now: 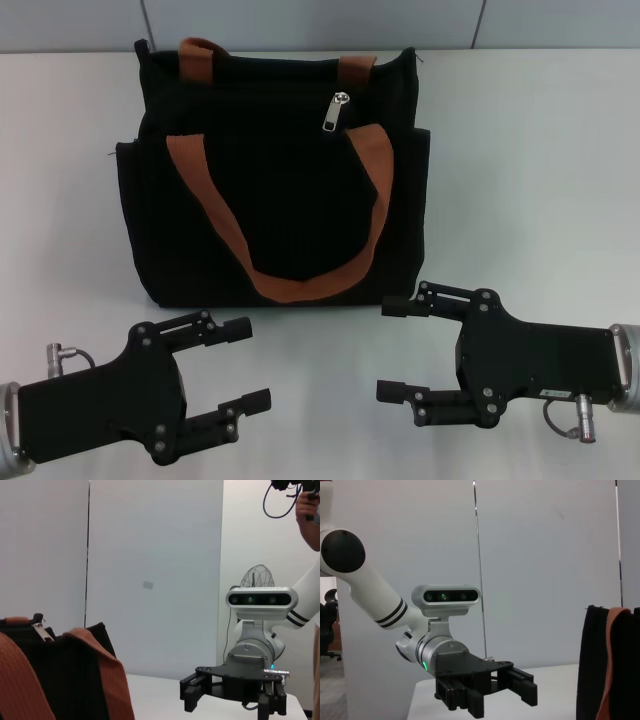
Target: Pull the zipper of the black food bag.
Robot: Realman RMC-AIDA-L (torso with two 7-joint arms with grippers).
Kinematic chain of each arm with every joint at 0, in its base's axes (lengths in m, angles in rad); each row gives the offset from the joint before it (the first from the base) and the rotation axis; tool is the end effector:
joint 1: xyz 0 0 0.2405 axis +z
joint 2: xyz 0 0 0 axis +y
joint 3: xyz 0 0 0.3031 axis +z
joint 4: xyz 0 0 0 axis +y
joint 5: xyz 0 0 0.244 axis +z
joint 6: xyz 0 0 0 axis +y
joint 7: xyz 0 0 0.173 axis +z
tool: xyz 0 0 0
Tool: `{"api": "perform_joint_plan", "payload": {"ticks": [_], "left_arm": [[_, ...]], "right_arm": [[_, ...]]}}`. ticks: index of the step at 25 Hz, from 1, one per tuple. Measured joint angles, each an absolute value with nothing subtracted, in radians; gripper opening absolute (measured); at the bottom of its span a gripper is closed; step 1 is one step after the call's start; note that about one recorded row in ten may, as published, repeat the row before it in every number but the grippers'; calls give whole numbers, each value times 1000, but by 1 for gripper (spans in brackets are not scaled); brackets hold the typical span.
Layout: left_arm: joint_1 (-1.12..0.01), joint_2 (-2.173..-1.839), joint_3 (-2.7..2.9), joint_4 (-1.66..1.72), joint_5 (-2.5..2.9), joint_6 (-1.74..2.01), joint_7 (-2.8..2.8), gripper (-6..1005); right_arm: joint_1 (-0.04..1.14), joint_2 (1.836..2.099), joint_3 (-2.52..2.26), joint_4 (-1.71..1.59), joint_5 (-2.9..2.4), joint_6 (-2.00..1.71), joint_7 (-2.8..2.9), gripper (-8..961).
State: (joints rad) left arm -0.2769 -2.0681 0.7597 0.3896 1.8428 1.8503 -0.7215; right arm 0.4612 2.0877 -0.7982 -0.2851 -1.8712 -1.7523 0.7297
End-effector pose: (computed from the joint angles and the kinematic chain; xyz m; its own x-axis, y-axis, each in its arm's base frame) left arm -0.3465 0.2430 -0.0746 0.7223 0.0401 0.6904 0.2109 -0.9635 -0.1648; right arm 0.3038 0.2869 -0.1114 0.7433 -0.0385 -0.6678 -0.1231 -0.9892 -0.0800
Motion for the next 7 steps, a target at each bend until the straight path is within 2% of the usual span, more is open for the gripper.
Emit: {"api": "perform_joint_plan", "payload": {"ticks": [7], "left_arm": [[-273, -2069, 762, 388, 1844, 1846, -721, 654]], "right_arm": [[462, 2088, -797, -283, -1868, -1752, 729, 784]]}}
